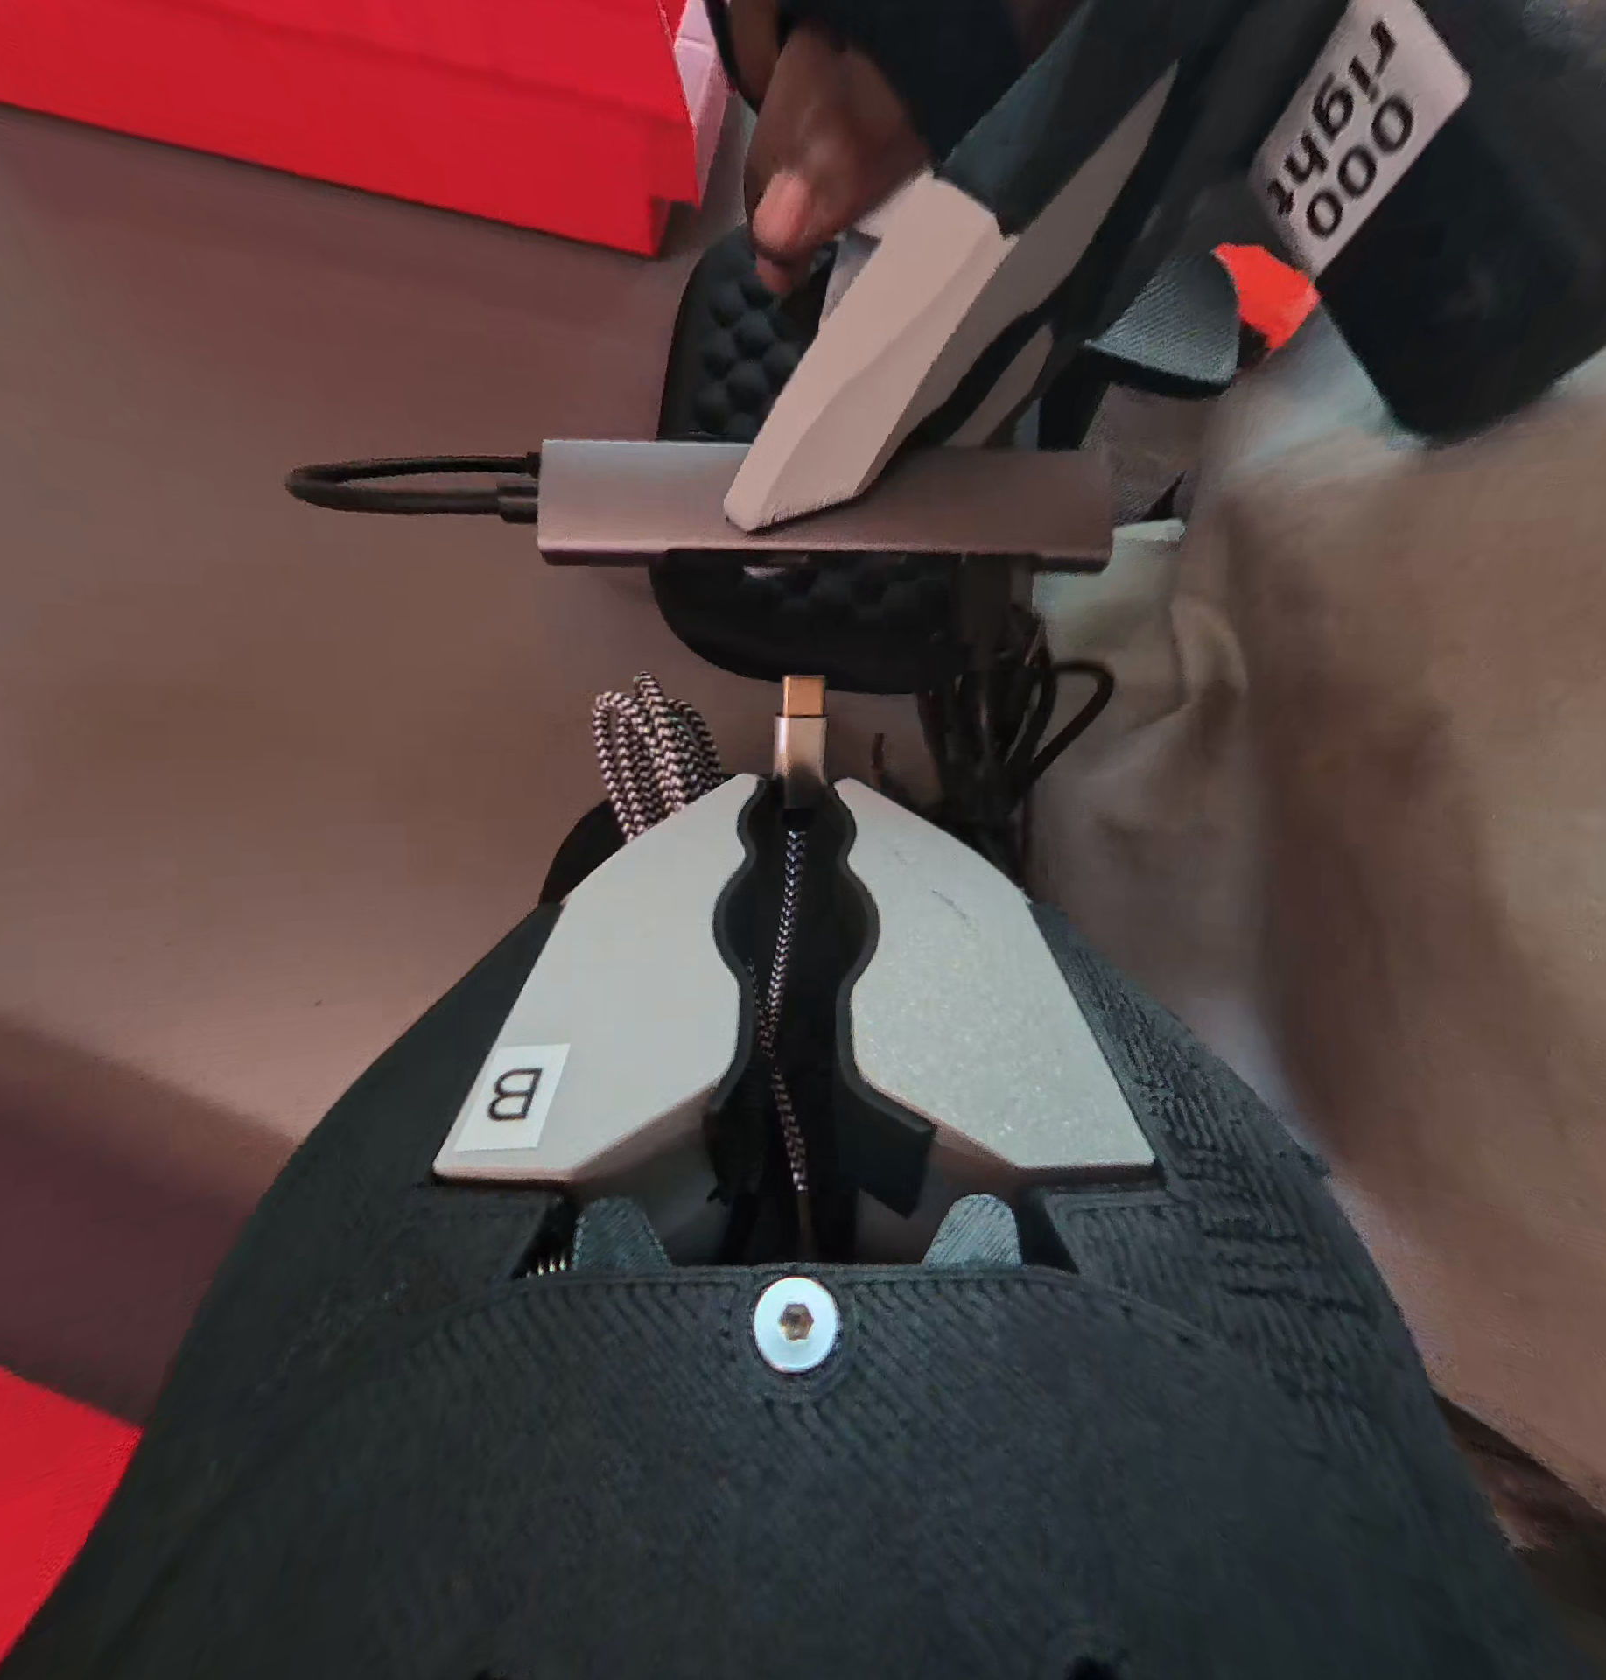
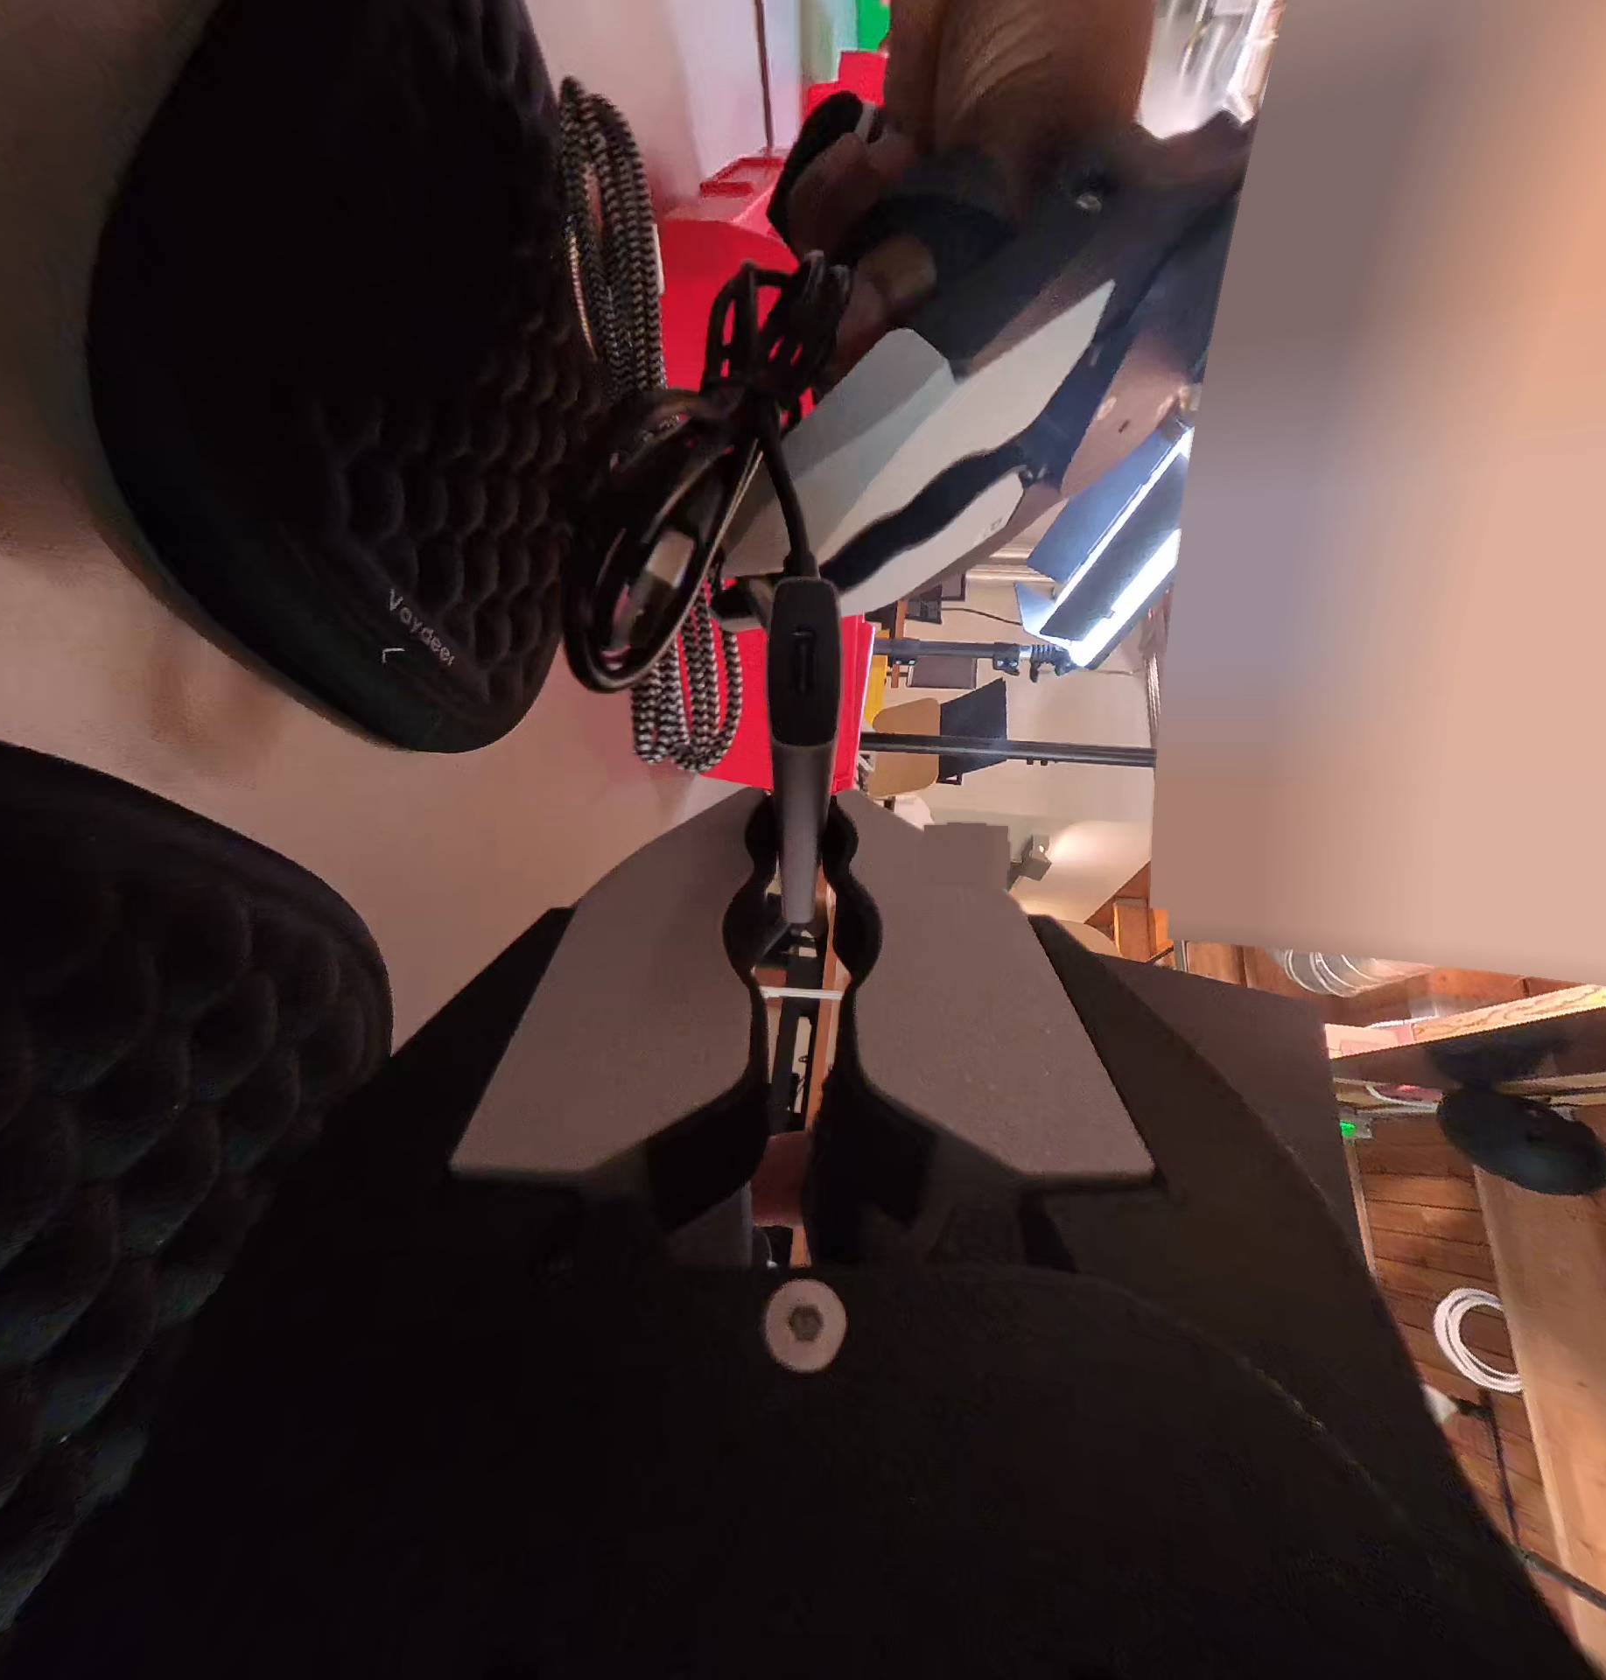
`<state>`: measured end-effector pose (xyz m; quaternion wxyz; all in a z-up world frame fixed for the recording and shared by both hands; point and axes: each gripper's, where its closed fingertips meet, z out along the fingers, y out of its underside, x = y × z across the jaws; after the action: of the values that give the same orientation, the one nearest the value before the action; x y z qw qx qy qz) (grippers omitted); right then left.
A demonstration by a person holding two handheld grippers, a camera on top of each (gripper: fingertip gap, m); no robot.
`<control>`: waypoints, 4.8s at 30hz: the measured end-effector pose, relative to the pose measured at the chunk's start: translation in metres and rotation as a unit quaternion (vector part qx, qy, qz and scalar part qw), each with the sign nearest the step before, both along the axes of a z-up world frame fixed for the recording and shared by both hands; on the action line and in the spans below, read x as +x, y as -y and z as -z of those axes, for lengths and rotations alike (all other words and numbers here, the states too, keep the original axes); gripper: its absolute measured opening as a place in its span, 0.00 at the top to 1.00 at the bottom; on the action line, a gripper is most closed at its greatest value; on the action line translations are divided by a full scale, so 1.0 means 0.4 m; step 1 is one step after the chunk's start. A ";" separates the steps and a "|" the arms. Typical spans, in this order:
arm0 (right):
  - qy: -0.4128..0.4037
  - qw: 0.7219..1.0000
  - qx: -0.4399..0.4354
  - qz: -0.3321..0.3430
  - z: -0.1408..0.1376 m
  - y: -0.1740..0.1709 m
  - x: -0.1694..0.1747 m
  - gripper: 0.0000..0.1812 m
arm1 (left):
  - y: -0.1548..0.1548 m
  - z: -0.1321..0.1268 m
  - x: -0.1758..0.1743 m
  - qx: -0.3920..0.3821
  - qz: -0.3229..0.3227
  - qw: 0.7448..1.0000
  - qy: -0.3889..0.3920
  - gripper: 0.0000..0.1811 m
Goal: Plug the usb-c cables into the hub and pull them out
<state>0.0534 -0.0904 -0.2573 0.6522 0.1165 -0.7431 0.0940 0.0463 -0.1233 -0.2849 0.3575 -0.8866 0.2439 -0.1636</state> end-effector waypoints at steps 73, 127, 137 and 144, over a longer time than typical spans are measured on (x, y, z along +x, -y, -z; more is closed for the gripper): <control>-0.109 0.957 -0.239 0.124 -0.255 -0.198 -0.052 0.95 | 0.174 -0.462 -0.239 0.671 -0.329 0.662 -0.064 0.56; -0.182 0.849 -0.358 0.343 -0.210 -0.789 0.076 0.95 | -0.100 -0.156 -0.165 0.496 -0.226 0.837 0.041 0.73; 0.070 0.723 -0.569 0.386 -0.055 -0.772 0.058 0.72 | -0.112 -0.141 -0.144 0.489 -0.208 0.847 0.005 0.73; 0.099 0.691 -0.648 0.303 -0.137 -0.668 0.134 0.74 | -0.109 -0.146 -0.145 0.488 -0.213 0.846 0.008 0.71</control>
<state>0.1070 0.1770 -0.2026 0.4817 -0.5768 -0.5526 0.3603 -0.0117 -0.0798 -0.2264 0.7719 -0.6267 0.0945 0.0499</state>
